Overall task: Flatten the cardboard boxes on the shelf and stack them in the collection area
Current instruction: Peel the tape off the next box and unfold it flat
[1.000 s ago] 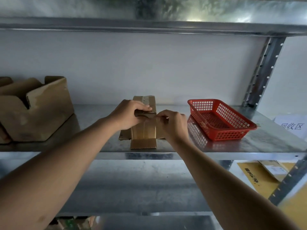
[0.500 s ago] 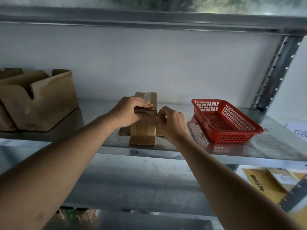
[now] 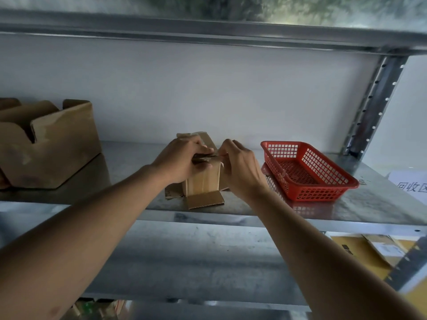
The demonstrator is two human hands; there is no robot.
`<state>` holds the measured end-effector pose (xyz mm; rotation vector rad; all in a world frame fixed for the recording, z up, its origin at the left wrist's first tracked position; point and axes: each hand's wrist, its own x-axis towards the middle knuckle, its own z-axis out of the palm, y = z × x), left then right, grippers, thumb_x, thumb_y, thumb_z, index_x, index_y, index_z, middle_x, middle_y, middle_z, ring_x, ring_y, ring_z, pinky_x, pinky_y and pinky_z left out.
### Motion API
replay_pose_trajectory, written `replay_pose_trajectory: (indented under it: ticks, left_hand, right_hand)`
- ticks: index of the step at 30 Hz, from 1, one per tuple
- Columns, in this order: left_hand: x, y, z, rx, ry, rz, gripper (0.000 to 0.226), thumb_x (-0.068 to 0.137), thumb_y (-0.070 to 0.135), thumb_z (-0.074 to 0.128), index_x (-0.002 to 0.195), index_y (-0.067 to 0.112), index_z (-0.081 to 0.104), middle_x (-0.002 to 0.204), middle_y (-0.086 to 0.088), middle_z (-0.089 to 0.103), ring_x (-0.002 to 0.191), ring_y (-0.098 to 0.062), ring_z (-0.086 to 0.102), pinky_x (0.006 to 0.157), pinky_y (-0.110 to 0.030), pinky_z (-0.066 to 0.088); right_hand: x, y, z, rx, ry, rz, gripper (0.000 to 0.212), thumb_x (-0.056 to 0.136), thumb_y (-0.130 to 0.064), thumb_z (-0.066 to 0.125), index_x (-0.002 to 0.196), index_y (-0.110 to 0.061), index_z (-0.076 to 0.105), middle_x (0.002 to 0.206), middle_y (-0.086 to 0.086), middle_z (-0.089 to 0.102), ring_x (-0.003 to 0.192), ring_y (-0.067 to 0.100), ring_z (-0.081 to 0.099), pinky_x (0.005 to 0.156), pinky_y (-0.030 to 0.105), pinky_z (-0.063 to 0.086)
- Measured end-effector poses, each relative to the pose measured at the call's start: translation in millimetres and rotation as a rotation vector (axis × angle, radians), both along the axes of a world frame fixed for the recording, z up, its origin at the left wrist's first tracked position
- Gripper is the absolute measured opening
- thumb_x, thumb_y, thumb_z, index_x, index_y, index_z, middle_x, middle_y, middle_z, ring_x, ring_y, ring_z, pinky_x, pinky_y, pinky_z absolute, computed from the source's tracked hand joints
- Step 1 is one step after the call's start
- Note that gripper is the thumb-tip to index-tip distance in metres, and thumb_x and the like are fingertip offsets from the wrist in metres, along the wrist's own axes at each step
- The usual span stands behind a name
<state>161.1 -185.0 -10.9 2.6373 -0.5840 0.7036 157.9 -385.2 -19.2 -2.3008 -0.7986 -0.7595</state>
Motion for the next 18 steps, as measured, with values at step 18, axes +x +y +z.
replay_pose_trajectory:
  ticks: [18]
  left_hand:
    - [18.2, 21.5, 31.0, 0.001, 0.448, -0.051, 0.039, 0.111, 0.018, 0.045, 0.133, 0.041, 0.067, 0.142, 0.013, 0.058, 0.134, -0.013, 0.051, 0.112, -0.028, 0.039]
  right_hand:
    - [18.7, 11.7, 6.8, 0.130, 0.224, -0.084, 0.030, 0.099, -0.036, 0.067, 0.087, -0.012, 0.081, 0.085, 0.005, 0.067, 0.077, 0.015, 0.059, 0.064, 0.027, 0.037]
